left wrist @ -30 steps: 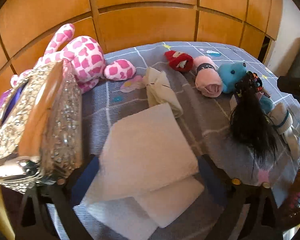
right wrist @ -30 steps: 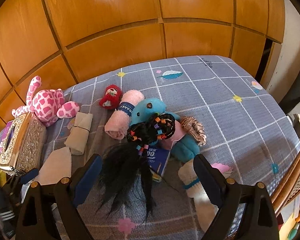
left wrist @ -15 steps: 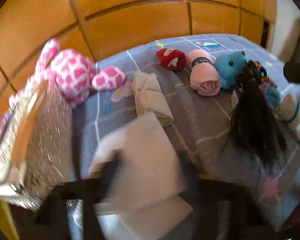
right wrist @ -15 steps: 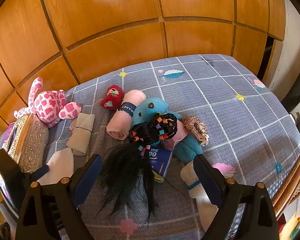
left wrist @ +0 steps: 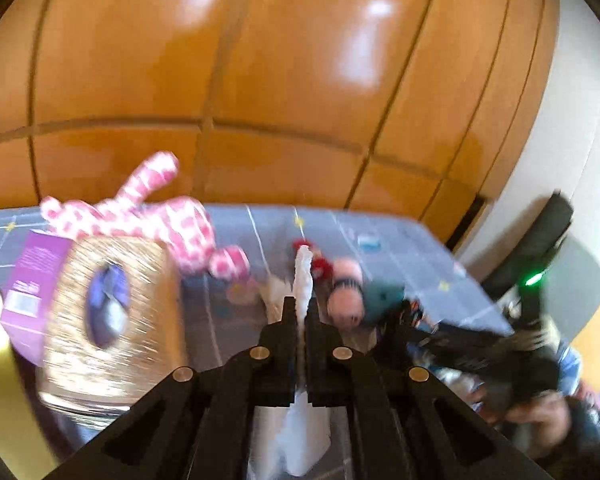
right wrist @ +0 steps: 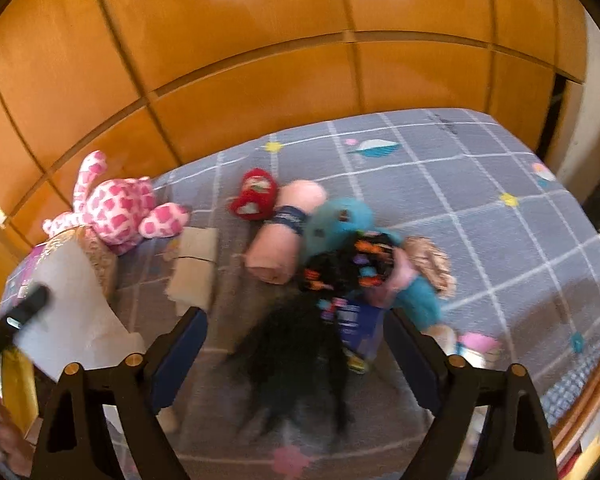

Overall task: Organize soft objects
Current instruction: 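Carry the white cloth to the gold tray and release it with the left gripper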

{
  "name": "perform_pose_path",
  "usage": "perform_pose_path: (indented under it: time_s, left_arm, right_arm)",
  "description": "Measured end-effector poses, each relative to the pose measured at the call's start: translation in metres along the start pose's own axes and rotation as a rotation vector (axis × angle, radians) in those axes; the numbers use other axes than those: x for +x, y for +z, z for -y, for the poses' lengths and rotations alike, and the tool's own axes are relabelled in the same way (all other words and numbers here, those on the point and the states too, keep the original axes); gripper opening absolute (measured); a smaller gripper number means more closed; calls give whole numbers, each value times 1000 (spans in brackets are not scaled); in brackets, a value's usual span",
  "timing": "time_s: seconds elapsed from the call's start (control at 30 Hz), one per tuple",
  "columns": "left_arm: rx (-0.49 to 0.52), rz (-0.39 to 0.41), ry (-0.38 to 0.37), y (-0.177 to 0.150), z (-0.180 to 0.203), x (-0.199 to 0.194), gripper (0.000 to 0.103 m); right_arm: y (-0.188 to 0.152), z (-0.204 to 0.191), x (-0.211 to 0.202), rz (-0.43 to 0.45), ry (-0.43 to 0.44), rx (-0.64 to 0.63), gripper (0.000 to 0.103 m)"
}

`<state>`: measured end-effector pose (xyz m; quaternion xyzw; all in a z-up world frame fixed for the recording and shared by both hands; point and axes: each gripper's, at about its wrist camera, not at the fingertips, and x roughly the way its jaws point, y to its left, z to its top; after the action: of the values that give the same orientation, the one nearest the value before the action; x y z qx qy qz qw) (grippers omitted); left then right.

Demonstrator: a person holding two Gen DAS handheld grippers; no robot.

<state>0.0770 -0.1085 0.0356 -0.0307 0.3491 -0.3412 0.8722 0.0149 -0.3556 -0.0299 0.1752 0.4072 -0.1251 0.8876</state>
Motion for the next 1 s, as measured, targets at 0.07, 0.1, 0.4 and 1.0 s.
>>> perform_pose_path:
  time_s: [0.07,0.1,0.4,1.0]
  left_arm:
    - [-29,45,-12,10,-11,-24,3]
    - [-45,68,-17,14,-16,-34,3]
    - [-154,182,-18,19,-60,-102,3]
    - [-337,318,475,-11,-212,-235,3]
  right_arm:
    - [4,-12,6,-11,24,-21,91]
    - [7,-20,12,-19,42,-37,91]
    - [29,-62,79,-134,108,-51,85]
    - [21,-109,157,-249,-44,-199,53]
